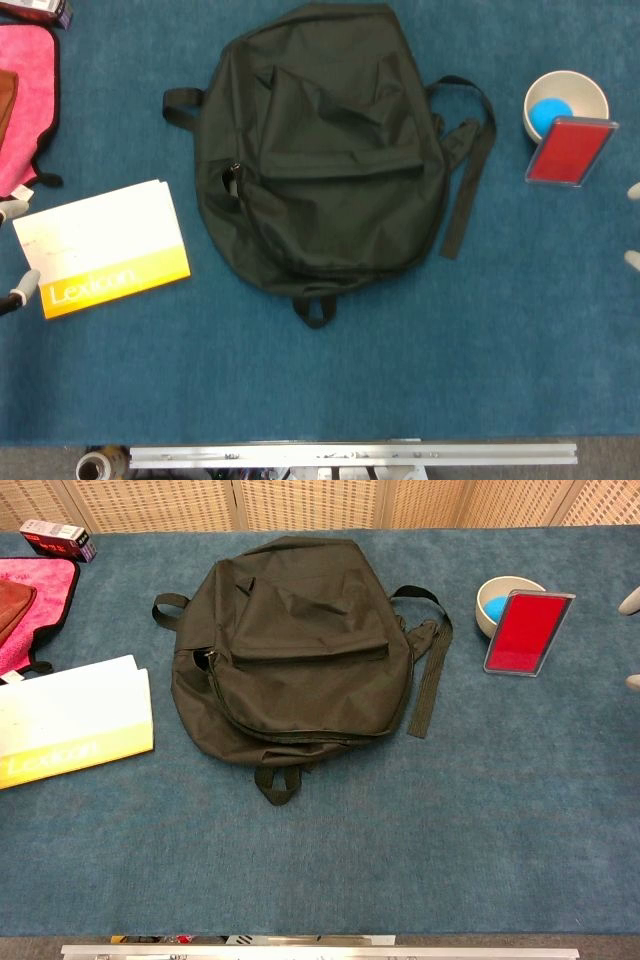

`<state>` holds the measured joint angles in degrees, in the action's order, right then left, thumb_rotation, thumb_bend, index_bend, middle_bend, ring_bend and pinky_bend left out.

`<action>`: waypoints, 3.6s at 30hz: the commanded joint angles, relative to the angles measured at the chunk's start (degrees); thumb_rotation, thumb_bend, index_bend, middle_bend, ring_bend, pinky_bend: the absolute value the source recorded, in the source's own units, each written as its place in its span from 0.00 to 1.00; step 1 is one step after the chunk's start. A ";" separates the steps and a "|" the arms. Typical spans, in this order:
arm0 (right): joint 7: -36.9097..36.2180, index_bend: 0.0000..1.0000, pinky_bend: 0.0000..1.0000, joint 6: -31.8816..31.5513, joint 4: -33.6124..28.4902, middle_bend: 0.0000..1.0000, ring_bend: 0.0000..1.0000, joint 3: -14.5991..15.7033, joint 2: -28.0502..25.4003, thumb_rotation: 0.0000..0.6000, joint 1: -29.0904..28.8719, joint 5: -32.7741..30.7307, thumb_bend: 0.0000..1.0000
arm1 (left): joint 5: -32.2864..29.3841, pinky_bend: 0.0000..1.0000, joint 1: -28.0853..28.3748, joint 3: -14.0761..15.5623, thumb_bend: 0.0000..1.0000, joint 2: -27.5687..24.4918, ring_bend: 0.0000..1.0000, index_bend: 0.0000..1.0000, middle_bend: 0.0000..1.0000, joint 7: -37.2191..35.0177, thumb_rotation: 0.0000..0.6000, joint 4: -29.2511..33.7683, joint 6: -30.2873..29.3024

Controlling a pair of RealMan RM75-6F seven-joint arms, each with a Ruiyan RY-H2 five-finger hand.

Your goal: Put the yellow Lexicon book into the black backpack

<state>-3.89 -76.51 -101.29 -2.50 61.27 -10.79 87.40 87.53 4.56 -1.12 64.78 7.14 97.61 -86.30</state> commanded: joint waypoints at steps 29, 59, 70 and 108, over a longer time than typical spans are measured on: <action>-0.95 0.39 0.38 -3.00 -1.94 0.39 0.29 -1.75 -1.31 1.00 0.13 0.19 0.03 | -0.89 0.25 3.77 3.43 0.21 -0.20 0.22 0.24 0.27 2.43 1.00 -0.45 11.62; -3.41 0.38 0.38 -3.64 -0.72 0.39 0.29 -0.25 -1.63 1.00 1.41 0.96 0.03 | -14.36 0.21 12.80 2.40 0.20 8.53 0.10 0.00 0.10 11.99 1.00 -5.86 28.46; -3.50 0.38 0.38 -3.32 -0.86 0.39 0.29 0.01 -1.85 1.00 1.56 0.80 0.03 | -15.95 0.20 13.86 2.71 0.20 10.03 0.10 0.00 0.09 12.57 1.00 -6.94 29.22; -5.87 0.37 0.38 -3.78 -0.58 0.39 0.28 0.50 -2.99 1.00 2.78 0.54 0.03 | -21.86 0.21 14.89 0.47 0.32 14.93 0.16 0.11 0.17 11.54 1.00 -10.87 26.74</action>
<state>-9.76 -80.29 -101.87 -2.00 58.28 -8.01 87.94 65.89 19.45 -0.48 79.68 18.88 86.93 -59.54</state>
